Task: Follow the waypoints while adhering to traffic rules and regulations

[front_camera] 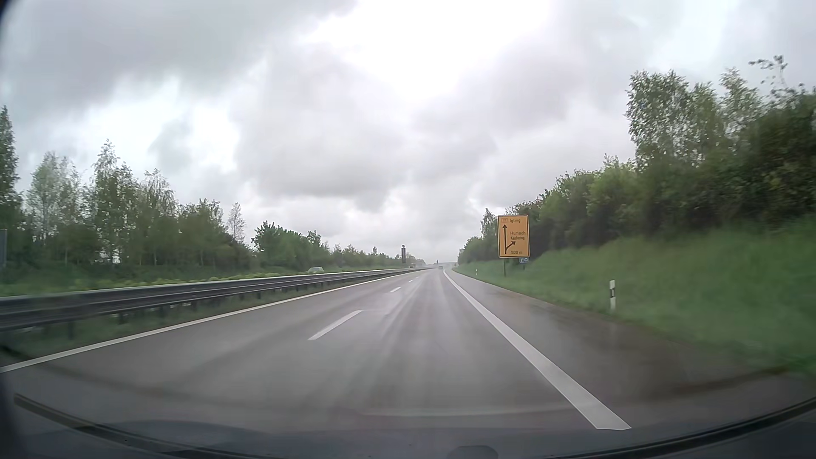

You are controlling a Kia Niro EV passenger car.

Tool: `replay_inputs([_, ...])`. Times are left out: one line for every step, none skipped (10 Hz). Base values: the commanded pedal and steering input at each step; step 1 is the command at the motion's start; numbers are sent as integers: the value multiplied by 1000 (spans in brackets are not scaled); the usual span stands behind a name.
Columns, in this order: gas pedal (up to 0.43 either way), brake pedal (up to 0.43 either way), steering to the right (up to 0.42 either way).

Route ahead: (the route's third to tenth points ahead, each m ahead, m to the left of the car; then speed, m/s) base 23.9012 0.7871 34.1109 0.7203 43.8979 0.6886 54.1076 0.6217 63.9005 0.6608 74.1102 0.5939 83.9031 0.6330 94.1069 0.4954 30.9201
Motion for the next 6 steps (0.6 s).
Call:
replay_inputs([299,0,-1])
replay_inputs([299,0,-1])
replay_inputs([299,0,-1])
replay_inputs([299,0,-1])
replay_inputs([299,0,-1])
replay_inputs([299,0,-1])
